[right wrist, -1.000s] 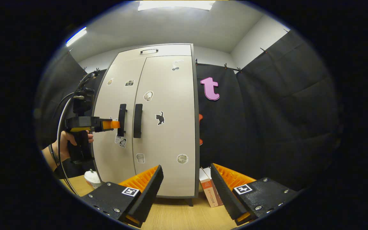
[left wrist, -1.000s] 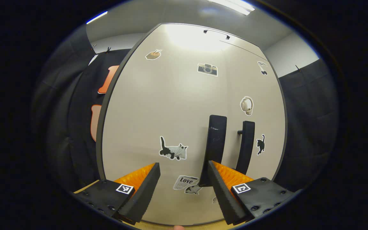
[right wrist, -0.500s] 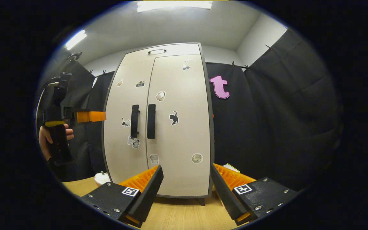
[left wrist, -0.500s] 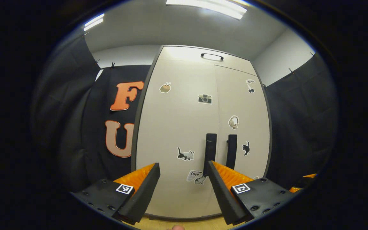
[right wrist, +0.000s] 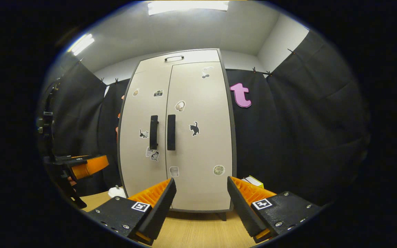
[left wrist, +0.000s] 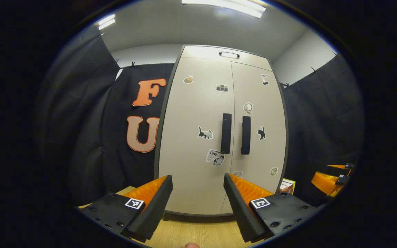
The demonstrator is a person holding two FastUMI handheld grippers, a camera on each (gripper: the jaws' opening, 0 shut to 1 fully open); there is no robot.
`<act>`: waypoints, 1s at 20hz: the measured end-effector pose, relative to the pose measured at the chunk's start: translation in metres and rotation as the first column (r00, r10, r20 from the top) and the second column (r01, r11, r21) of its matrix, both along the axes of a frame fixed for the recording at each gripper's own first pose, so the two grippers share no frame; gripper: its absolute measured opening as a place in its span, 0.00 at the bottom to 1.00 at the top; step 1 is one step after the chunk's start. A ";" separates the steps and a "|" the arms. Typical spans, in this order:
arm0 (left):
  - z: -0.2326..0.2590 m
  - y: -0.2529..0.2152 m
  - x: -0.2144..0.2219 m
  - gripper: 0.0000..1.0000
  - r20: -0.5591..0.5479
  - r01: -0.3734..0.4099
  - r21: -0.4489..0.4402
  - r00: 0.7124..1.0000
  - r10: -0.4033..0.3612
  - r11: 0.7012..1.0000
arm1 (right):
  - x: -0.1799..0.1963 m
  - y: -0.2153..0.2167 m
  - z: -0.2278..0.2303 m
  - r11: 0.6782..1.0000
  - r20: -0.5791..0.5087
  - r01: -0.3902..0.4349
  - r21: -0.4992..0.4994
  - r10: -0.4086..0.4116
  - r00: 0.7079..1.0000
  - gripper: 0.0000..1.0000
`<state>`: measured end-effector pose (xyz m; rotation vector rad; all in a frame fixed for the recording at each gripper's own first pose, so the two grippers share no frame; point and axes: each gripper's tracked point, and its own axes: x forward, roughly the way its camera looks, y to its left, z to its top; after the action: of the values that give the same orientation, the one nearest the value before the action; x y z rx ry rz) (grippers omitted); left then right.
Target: Grab one shoe with the right hand and put it into the shoe cabinet, grab the other shoe with the left hand and put it into the shoe cabinet; then close the right door with the right hand and the left door with the left hand.
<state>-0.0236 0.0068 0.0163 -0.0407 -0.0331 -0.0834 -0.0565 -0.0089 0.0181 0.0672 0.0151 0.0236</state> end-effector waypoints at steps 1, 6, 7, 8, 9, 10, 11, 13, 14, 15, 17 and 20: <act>-0.004 -0.002 -0.005 0.96 -0.004 0.001 -0.006 1.000 -0.001 1.000 | -0.001 -0.002 0.000 1.000 0.002 0.008 0.002 -0.008 1.000 0.92; -0.018 -0.009 -0.015 0.96 -0.023 0.009 -0.010 1.000 -0.009 1.000 | -0.002 -0.013 -0.005 0.999 -0.004 0.043 -0.002 -0.043 0.999 0.92; -0.018 -0.009 -0.015 0.96 -0.025 0.012 -0.012 1.000 -0.012 1.000 | -0.003 -0.014 -0.006 0.999 -0.005 0.047 -0.003 -0.047 0.999 0.92; -0.018 -0.010 -0.015 0.96 -0.025 0.014 -0.014 1.000 -0.014 1.000 | -0.002 -0.014 -0.006 0.999 -0.003 0.049 -0.002 -0.049 0.999 0.92; -0.018 -0.009 -0.015 0.96 -0.026 0.013 -0.018 1.000 -0.014 1.000 | -0.002 -0.015 -0.006 0.999 -0.004 0.051 -0.004 -0.051 0.999 0.92; -0.017 -0.009 -0.015 0.96 -0.027 0.012 -0.021 1.000 -0.013 1.000 | -0.003 -0.015 -0.007 0.999 -0.005 0.052 -0.006 -0.052 0.999 0.92; -0.017 -0.009 -0.016 0.96 -0.026 0.009 -0.024 1.000 -0.010 1.000 | -0.003 -0.015 -0.006 0.999 -0.004 0.053 -0.007 -0.053 0.999 0.92; -0.016 -0.008 -0.016 0.96 -0.021 0.008 -0.011 1.000 -0.009 1.000 | -0.003 -0.015 -0.005 0.999 -0.002 0.052 -0.009 -0.052 0.999 0.92; -0.015 -0.006 -0.016 0.96 -0.017 0.004 -0.003 1.000 -0.004 1.000 | -0.003 -0.015 -0.004 0.999 -0.002 0.050 -0.009 -0.050 0.999 0.92; -0.014 -0.006 -0.017 0.96 -0.014 0.004 0.000 1.000 -0.004 1.000 | -0.002 -0.015 -0.004 0.999 -0.003 0.049 -0.009 -0.049 0.999 0.92; -0.013 -0.005 -0.016 0.94 -0.014 0.006 -0.002 1.000 -0.006 1.000 | 0.000 -0.014 -0.002 0.999 0.004 0.049 -0.008 -0.049 0.999 0.92; -0.014 -0.006 -0.017 0.96 -0.023 0.010 -0.013 1.000 -0.010 1.000 | 0.004 -0.011 0.000 0.999 0.010 0.041 -0.008 -0.041 0.999 0.92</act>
<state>-0.0405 0.0004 0.0020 -0.0547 -0.0102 -0.0927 -0.0526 -0.0199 0.0182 0.0590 0.0039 -0.0170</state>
